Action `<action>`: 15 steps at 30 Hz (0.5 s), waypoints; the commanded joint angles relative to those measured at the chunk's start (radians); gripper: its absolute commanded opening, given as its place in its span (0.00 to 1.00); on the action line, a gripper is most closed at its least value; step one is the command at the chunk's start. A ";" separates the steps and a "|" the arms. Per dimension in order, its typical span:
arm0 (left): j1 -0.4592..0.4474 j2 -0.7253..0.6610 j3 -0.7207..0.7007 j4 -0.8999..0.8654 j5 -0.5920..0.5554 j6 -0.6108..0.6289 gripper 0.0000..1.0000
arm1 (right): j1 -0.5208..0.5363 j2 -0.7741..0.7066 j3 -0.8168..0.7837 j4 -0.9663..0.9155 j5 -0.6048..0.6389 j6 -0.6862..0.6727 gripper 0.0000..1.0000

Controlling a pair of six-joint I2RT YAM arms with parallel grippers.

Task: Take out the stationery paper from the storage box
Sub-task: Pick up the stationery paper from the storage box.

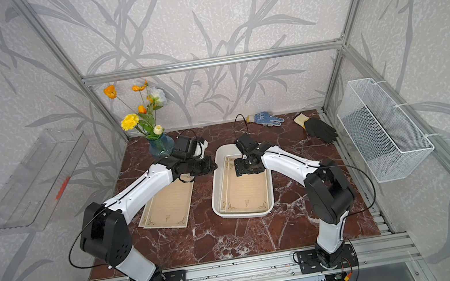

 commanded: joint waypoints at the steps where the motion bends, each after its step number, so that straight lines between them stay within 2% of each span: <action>1: -0.045 0.074 0.043 -0.053 -0.006 -0.016 0.21 | -0.043 -0.092 -0.061 -0.020 0.033 -0.005 0.73; 9: -0.088 0.263 0.148 -0.100 -0.021 -0.101 0.27 | -0.158 -0.207 -0.195 0.000 0.042 -0.013 0.73; 15: -0.098 0.318 0.186 -0.125 -0.118 -0.146 0.35 | -0.186 -0.217 -0.247 0.033 0.021 -0.011 0.74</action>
